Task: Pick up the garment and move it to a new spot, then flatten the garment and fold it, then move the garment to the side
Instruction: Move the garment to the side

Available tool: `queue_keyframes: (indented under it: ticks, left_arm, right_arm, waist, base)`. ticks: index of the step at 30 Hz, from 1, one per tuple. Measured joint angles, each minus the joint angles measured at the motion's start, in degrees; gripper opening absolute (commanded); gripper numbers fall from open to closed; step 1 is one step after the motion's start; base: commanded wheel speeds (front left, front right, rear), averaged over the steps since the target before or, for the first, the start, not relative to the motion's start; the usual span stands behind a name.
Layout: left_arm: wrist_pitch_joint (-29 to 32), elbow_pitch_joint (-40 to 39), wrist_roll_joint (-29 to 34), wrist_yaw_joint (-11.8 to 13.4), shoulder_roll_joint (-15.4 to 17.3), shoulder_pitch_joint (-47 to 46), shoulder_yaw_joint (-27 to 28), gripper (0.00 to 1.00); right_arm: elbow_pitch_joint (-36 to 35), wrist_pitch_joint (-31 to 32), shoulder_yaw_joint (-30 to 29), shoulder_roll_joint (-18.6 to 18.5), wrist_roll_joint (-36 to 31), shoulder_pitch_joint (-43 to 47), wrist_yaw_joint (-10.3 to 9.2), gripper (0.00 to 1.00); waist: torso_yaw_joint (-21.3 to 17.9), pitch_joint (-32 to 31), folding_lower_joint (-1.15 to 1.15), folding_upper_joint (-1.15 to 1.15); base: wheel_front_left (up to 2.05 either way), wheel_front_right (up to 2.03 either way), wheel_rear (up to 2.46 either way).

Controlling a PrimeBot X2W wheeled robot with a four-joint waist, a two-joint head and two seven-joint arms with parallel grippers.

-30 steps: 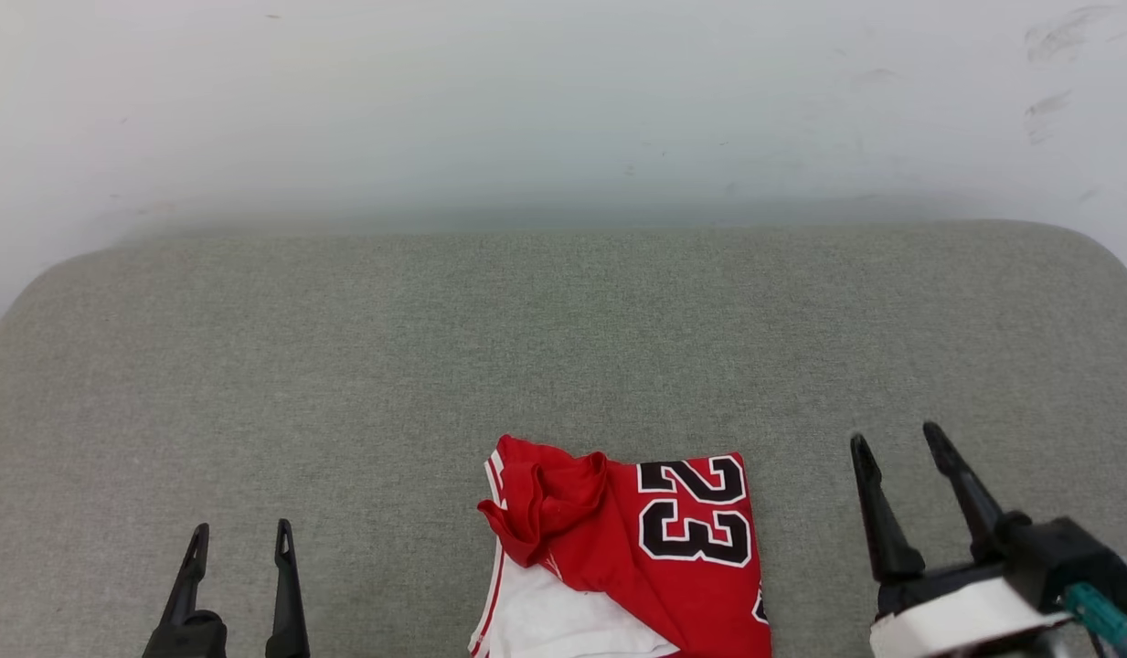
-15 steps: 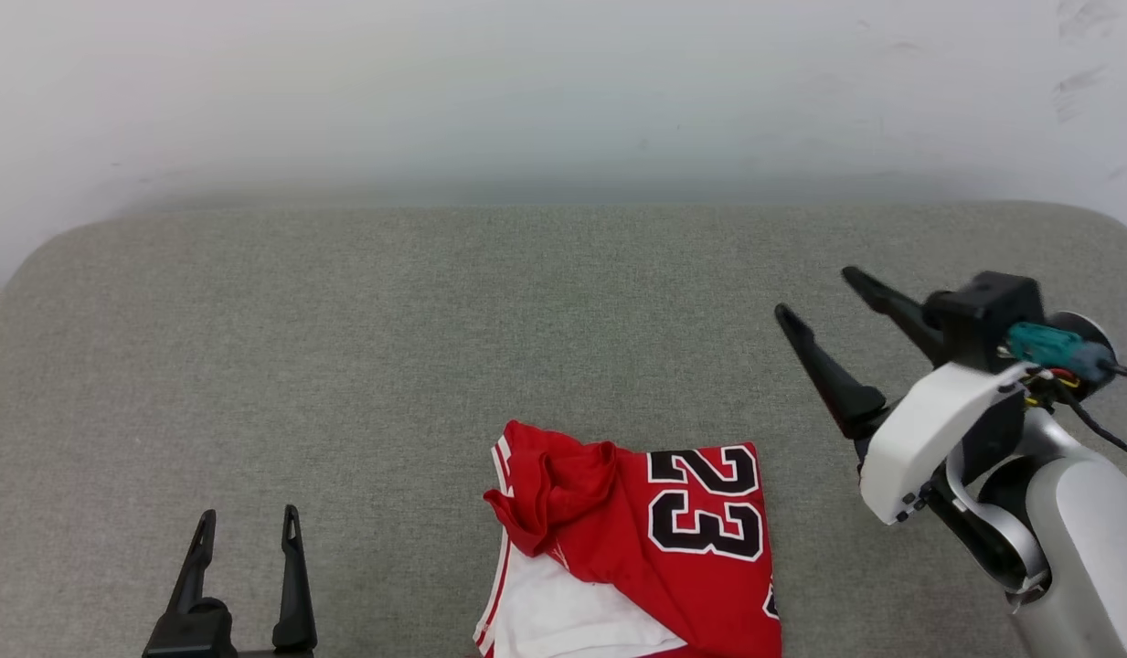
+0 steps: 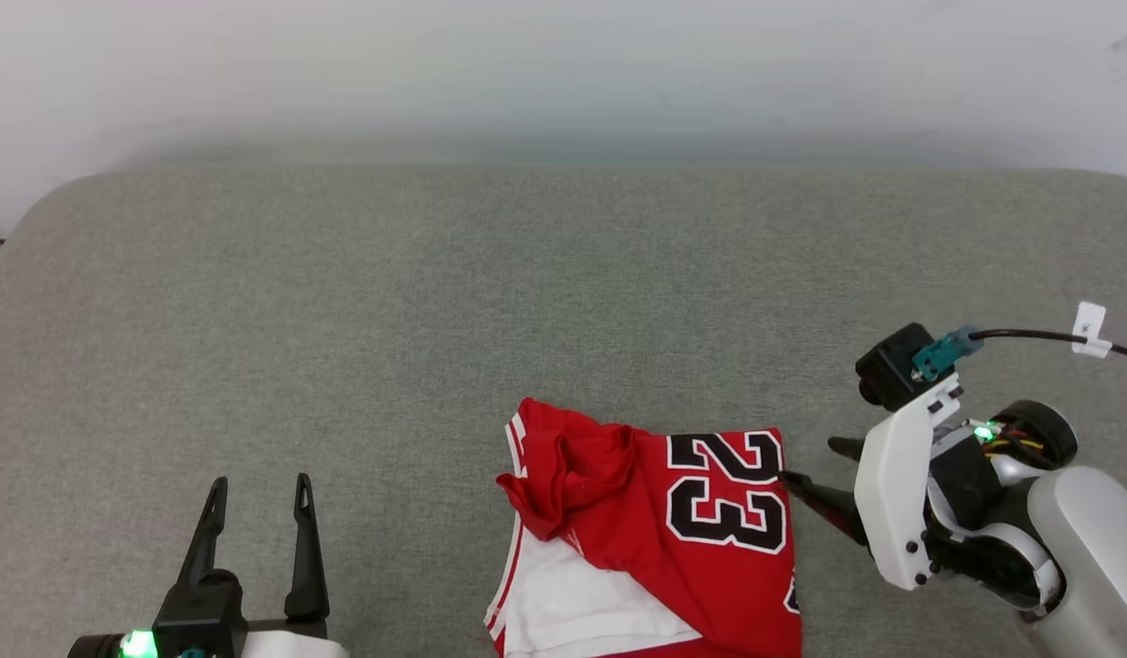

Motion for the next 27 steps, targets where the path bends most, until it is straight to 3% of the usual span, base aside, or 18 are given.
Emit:
queue_keyframes:
  ticks: [15,21,22,23,27]
  left_arm:
    - [0.0,0.7,-0.4,-0.2,-0.5,-3.6,-1.2,1.0]
    - [0.0,0.9,-0.4,-0.2,-0.6,-4.1,-1.2,1.0]
    - [0.0,1.0,-0.4,-0.2,-0.6,-4.1,-1.1,1.0]
    - [0.0,1.0,-0.4,-0.2,-0.6,-4.1,-1.1,1.0]
    - [0.0,1.3,-0.4,-0.2,-0.5,-4.2,-0.9,1.0]
  right_arm:
    - [7.7,-0.3,6.9,3.3,1.5,1.9,-0.01,1.0]
    - [9.1,-4.1,9.7,3.1,1.4,1.7,-0.01,1.0]
    - [9.3,-4.8,9.9,3.1,1.5,1.7,-0.01,0.04]
    - [9.4,-5.3,10.2,3.0,1.5,1.4,0.0,0.0]
    - [10.0,-7.9,10.9,3.2,1.9,0.5,0.04,0.0]
  waist:
    - [3.2,5.7,0.0,0.0]
    - [3.6,6.5,0.0,0.0]
    - [3.5,6.5,0.0,0.0]
    - [3.4,6.5,0.0,0.0]
    - [2.7,6.2,-0.01,0.0]
  base:
    - [0.0,0.0,0.0]
    - [0.0,0.0,0.0]
    - [0.0,0.0,0.0]
    - [0.0,0.0,0.0]
    - [0.0,0.0,0.0]
